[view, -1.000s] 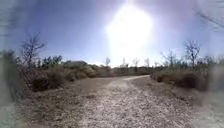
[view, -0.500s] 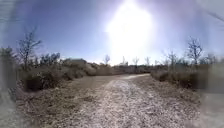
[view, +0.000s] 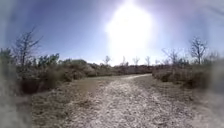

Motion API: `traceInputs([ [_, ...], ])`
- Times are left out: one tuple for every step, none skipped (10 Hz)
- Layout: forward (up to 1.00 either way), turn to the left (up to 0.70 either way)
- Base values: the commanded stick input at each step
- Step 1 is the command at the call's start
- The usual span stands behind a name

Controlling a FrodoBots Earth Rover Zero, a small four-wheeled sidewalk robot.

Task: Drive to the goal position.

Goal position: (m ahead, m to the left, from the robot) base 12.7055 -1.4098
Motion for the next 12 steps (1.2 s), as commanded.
traceInputs([
  [0.50, -0.23],
  [0.50, -0.26],
  [0.50, -0.14],
  [0.50, -0.25],
  [0.50, -0.37],
  [0.50, -0.37],
  [0.50, -0.35],
  [0.50, -0.30],
  [0.50, -0.21],
  [0.50, -0.10],
  [0.50, 0.00],
  [0.50, 0.00],
])
